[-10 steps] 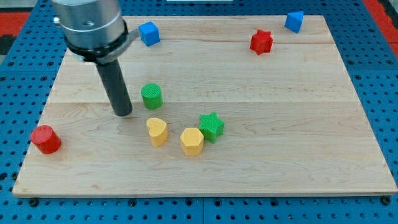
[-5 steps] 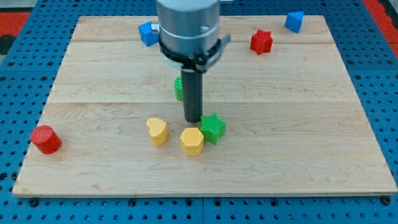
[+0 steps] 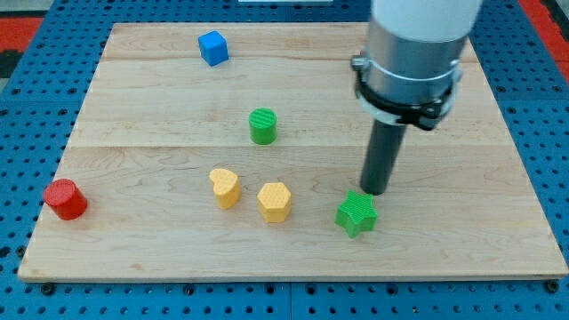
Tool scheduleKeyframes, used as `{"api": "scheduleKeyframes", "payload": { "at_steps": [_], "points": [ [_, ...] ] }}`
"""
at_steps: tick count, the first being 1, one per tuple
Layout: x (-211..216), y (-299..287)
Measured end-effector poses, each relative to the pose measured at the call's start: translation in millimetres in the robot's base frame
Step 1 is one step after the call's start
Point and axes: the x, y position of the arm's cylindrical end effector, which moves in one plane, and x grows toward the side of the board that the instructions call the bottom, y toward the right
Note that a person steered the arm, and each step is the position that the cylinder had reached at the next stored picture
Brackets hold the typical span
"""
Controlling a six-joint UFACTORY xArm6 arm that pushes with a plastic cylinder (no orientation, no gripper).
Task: Slide the green star towards the bottom center
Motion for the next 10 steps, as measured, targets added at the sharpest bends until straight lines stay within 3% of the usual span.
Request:
{"api": "scheduleKeyframes", "payload": {
  "at_steps": [6,8,10],
  "points": [
    [-4,32],
    [46,64],
    [72,13]
  ]
}}
